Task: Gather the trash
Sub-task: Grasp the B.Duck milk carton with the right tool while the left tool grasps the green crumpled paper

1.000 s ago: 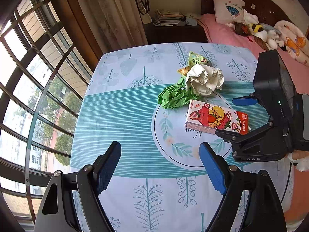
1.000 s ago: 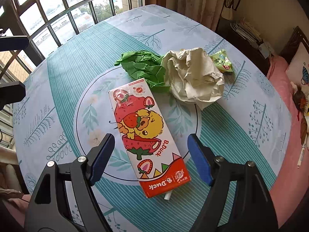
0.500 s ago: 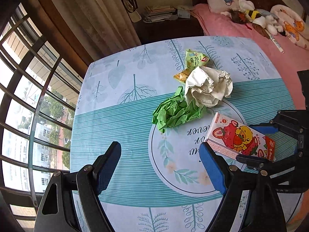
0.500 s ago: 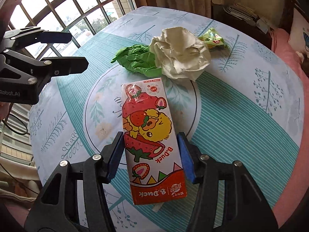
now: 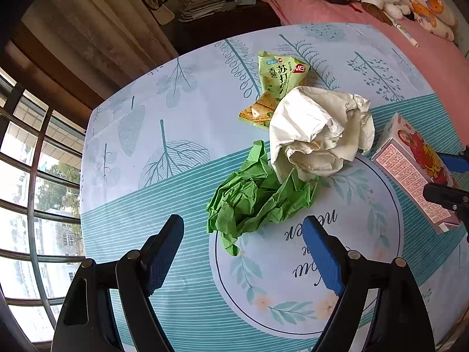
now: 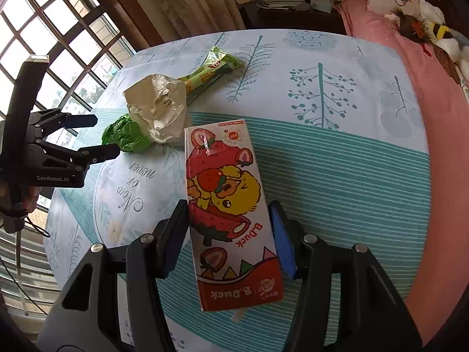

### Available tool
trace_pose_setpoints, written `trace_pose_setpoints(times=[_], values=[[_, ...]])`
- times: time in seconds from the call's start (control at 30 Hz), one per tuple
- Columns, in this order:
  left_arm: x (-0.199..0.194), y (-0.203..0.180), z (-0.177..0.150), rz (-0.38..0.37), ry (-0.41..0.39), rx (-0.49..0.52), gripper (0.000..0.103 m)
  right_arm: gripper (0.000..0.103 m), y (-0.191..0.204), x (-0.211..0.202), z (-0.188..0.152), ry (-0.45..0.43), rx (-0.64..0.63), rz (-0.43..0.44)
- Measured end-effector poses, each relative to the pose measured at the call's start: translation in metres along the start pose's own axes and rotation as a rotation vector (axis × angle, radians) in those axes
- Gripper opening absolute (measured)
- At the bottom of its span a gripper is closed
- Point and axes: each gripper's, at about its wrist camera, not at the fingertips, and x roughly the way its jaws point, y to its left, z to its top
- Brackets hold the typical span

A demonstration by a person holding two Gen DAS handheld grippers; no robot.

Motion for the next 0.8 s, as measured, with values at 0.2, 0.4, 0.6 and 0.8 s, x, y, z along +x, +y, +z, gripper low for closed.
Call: trace_pose_setpoints(times=[0.2,0.4,0.6,0.8], values=[[0.018,-0.001,0.012,0.023,0.018,0.042,0.085,0.05,0.003,0.004,0.002,-0.007,-0.002,0.012],[0.035,0.002,0.018,0.002,0.03,0.033,0.067,0.05,0.006,0.007,0.0,-0.016,-0.017,0.006],[0.035,0.009,0.01,-0.018,0.015,-0.033,0.048,0.049,0.007,0.005,-0.004,-0.019,-0.005,0.002],[0.028,0.012,-0.018,-0.037,0.05,-0.096,0.019,0.049,0.014,0.001,-0.015,-0.013,0.012,-0.002]])
